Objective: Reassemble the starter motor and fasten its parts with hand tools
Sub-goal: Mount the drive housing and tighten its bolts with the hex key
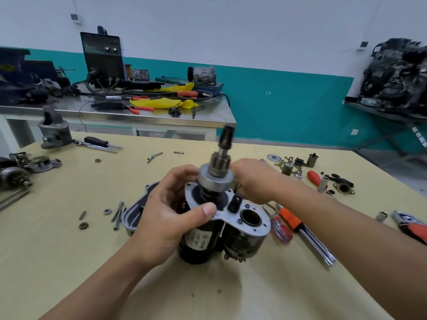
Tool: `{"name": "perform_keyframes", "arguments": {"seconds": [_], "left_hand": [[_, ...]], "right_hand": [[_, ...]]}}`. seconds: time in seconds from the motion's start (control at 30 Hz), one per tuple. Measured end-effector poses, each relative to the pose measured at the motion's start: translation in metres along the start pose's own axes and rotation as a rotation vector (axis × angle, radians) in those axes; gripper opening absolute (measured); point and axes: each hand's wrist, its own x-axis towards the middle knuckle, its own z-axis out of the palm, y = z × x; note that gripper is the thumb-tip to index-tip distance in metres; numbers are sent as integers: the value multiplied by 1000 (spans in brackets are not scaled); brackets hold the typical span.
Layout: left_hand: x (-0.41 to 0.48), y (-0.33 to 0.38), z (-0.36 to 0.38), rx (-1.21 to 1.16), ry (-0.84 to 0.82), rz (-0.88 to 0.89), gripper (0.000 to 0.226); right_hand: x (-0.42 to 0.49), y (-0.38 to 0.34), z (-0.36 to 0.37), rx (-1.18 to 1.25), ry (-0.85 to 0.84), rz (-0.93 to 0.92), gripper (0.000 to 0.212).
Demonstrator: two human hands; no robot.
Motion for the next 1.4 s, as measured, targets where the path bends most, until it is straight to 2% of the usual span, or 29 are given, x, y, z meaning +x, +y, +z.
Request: {"name": "perform_keyframes", "arguments": {"seconds": [0.07,0.17,0.3,0.37,0.47,0.53,0.63,0.73,0.83,0.97,1.07,1.17,1.3,1.4], "left_hand": [[-1,2,3,49,-51,17,47],[-2,4,8,90,-70,41,37],[-3,3,12,96,-37,48,37],[-4,4,13,99,-32,53,42],[-2,3,15,124,-37,60,36],[-1,3,17,145,-37,68,26],[0,4,19,170,-13,74,22],[-1,3,20,223,13,64,24],[-3,3,21,246,22,44,31],[-6,3,21,269,6,40,40],[-6,3,22,269,12,39,37],[-6,3,23,261,20,33,37],[-6,4,23,263,21,28,36],[-7,3,24,278,30,30,35]], "right_hand": [[-14,5,-11,36,51,-6,24],[-33,17,-27,218,159,-47,29],[-73,29,-46,677,341,-97,48],[-95,31,-50,944,334,-224,50],[-112,23,-53,1190,260,-356,35],[-113,19,-50,1161,268,-374,29],[-108,16,-46,1087,364,-279,34],[-104,16,-40,969,444,-191,41],[-105,16,-30,853,554,-193,36],[-109,15,-17,874,707,-214,37],[-117,17,-14,757,702,-237,33],[-122,19,-13,633,642,-222,41],[-129,15,-12,803,447,-187,55],[-136,12,-15,1185,216,-201,61]]}}
